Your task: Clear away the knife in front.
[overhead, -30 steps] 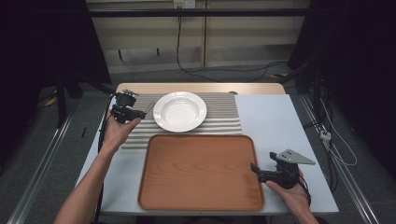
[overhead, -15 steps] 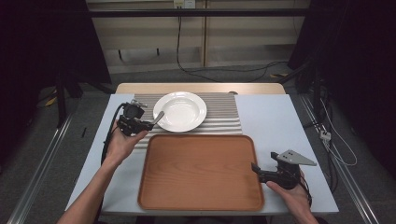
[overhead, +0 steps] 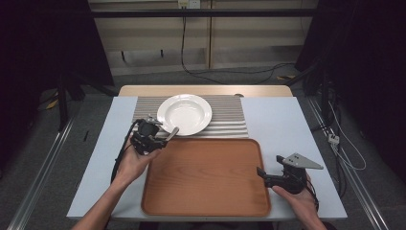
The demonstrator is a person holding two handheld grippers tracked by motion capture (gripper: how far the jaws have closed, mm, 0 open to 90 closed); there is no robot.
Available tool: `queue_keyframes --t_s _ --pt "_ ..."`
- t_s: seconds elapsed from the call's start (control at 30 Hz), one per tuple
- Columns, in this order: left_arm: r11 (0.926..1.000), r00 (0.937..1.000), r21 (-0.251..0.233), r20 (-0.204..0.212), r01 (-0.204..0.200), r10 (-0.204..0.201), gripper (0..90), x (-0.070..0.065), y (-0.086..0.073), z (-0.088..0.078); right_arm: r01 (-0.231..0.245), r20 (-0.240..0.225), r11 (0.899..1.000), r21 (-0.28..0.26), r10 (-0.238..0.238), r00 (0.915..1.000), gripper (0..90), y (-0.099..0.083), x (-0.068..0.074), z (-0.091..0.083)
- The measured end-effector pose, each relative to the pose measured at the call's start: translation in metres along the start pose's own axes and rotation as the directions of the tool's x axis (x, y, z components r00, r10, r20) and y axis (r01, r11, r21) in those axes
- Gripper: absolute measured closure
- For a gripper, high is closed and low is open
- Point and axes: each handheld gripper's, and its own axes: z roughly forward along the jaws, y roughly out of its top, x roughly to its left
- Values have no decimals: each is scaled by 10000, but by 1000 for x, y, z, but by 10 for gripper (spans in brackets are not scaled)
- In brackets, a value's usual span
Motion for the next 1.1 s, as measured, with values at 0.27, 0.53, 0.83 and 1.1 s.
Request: queue_keyframes --t_s 0.27,0.53,0.83,1.1 --pt "9992 9994 397 337 22 -35 800 -19 -6 17 24 29 10000 -16 -24 10000 110 0 0 -1" --pt "9989 9986 476 530 16 -41 800 -30 -12 22 87 -14 10000 33 -87 10000 110 0 2 -1" --pt "9965 9985 820 517 131 -173 799 -34 -15 36 96 -61 9999 29 -96 9999 110 -1 2 -1" --pt "9934 9990 1137 412 141 -189 798 -39 -19 45 11 -92 10000 33 -11 10000 110 -2 1 -3"
